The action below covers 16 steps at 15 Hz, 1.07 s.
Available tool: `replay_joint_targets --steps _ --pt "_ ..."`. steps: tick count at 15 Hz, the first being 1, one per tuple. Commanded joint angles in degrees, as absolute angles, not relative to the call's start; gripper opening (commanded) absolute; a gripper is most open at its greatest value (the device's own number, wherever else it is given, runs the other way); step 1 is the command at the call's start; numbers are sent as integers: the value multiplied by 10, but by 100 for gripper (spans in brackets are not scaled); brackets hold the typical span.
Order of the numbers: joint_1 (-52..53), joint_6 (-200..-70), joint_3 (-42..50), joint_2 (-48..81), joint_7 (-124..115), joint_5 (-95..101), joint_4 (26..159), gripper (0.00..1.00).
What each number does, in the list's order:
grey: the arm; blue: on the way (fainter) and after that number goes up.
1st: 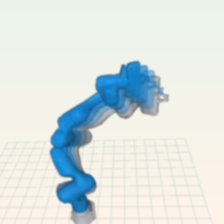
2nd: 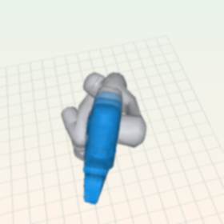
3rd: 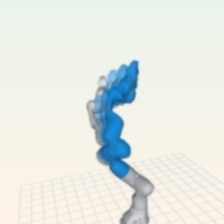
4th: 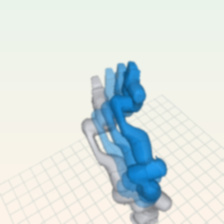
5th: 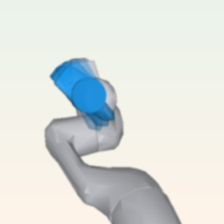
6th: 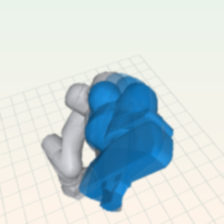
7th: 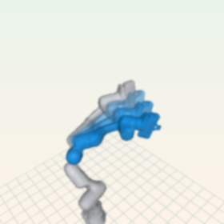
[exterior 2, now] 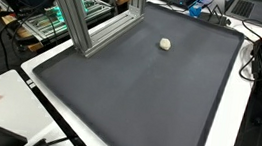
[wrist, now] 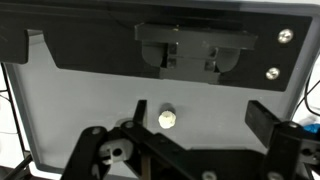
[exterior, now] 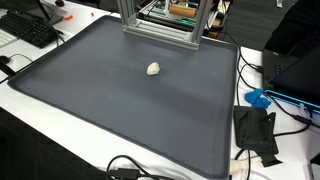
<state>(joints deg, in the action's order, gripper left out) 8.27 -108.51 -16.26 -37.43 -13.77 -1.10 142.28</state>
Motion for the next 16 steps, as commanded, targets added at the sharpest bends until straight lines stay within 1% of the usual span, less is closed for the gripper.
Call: replay_joint_targets --steps 1,5,16 --pt "98 -1077 -131 -403 -136 -54 1454 100" --pt "104 -1086 -120 -431 -128 -87 1486 100" --pt "105 -1105 -123 -493 -129 -100 1536 100"
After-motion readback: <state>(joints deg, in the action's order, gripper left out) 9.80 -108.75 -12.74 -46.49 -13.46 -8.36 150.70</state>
